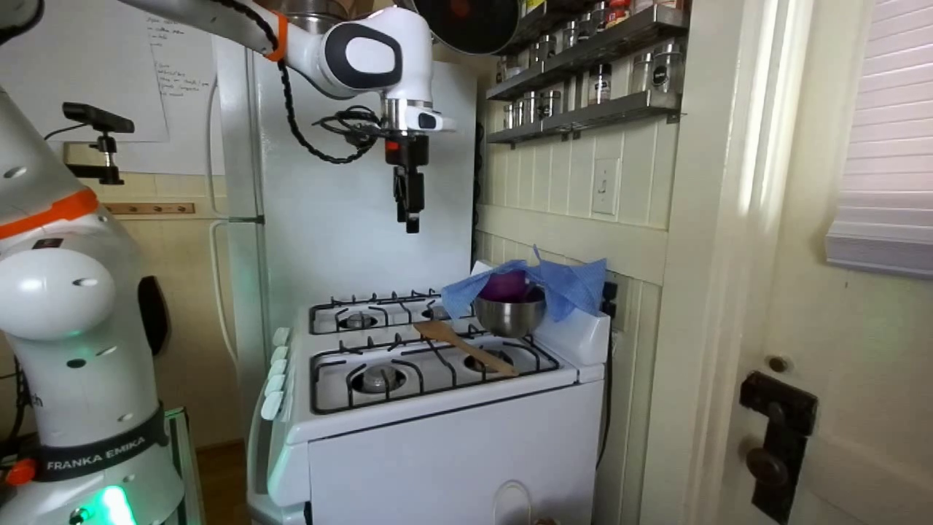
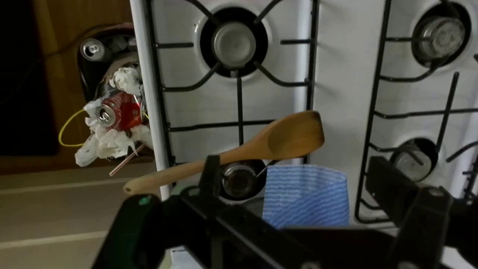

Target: Move the wooden spoon to the left

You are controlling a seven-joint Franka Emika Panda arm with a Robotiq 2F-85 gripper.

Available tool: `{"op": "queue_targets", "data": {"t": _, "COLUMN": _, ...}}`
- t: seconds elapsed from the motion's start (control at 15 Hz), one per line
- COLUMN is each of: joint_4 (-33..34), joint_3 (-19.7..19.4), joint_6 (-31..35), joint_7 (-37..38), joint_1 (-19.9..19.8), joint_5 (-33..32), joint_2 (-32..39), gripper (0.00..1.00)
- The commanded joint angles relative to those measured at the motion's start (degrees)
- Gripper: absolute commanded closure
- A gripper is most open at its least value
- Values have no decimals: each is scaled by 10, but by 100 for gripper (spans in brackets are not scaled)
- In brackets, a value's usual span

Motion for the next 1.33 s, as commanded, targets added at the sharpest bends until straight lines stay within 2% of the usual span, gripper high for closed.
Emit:
{"op": "queue_targets", "data": {"t": 0.0, "joint_4": -36, "joint_3": -17, "joint_6": 79, "joint_7": 44, "joint_1": -26, "joint_5": 20, "joint_2": -2, "gripper": 0}}
{"op": "queue_targets", "data": {"t": 0.4, "joint_4": -63, "joint_3": -20, "joint_6": 105, "joint_7": 175, "joint_1": -75, "joint_5": 20, "joint_2": 21, "gripper": 0}}
{"op": "queue_targets", "data": {"t": 0.53, "joint_4": -78, "joint_3": -23, "joint_6": 145, "joint_7": 210, "joint_1": -82, "joint_5": 38, "joint_2": 31, "gripper": 0}}
{"op": "queue_targets", "data": {"t": 0.6, "joint_4": -81, "joint_3": -30, "joint_6": 151, "joint_7": 206, "joint_1": -76, "joint_5": 63, "joint_2": 31, "gripper": 0}}
{"op": "queue_targets", "data": {"t": 0.67, "joint_4": -64, "joint_3": -24, "joint_6": 123, "joint_7": 187, "joint_1": -78, "joint_5": 31, "joint_2": 31, "gripper": 0}}
{"op": "queue_targets", "data": {"t": 0.87, "joint_4": -71, "joint_3": -28, "joint_6": 138, "joint_7": 195, "joint_1": -79, "joint_5": 48, "joint_2": 37, "gripper": 0}}
{"op": "queue_targets", "data": {"t": 0.93, "joint_4": -71, "joint_3": -27, "joint_6": 154, "joint_7": 220, "joint_1": -82, "joint_5": 62, "joint_2": 37, "gripper": 0}}
{"op": "queue_targets", "data": {"t": 1.27, "joint_4": -31, "joint_3": -42, "joint_6": 132, "joint_7": 319, "joint_1": -101, "joint_5": 68, "joint_2": 123, "gripper": 0}}
